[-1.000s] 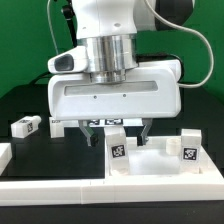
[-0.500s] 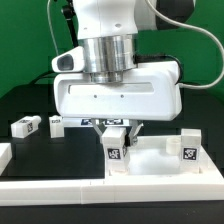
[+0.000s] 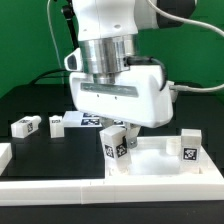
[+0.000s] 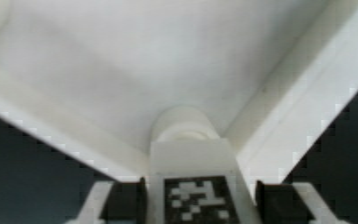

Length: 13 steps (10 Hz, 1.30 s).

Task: Assemble square table

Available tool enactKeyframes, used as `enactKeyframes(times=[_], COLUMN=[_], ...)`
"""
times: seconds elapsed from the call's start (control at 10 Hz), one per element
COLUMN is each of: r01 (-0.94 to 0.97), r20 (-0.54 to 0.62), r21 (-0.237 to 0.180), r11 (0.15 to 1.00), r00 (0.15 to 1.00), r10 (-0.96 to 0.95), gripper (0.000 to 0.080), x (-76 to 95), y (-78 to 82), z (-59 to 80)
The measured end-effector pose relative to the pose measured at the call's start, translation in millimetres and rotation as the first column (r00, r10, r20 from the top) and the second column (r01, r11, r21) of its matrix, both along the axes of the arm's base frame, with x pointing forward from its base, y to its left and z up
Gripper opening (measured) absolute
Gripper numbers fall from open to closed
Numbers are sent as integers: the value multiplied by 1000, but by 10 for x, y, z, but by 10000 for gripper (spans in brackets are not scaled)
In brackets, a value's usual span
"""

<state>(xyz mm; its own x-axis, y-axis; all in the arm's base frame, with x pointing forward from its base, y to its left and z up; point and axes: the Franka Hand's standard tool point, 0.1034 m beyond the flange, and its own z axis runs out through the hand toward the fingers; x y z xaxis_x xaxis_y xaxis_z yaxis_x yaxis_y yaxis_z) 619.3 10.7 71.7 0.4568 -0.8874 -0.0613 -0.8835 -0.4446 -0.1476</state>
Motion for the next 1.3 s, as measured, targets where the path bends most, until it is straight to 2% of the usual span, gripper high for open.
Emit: enactKeyframes(times=[0.2,0.4,0.6,0.7,0.8,0.9,1.3], r01=[303,521,490,472,296,116,-140], r20=[-39,-88,-81,-80,-68,-37,11], r21=[68,120,118,115,89,73,46], r11=[951,845,864,874,951,991,989], r00=[953,854,871,881,955,993,990], r10=[-301,-513,-484,-466,-290,-114,140], gripper=[291,291,291,397,537,613,648], x=[27,55,50,43,5,2,2], y=[69,68,71,78,104,107,98], z=[-11,-9,-14,-14,-5,6,-5])
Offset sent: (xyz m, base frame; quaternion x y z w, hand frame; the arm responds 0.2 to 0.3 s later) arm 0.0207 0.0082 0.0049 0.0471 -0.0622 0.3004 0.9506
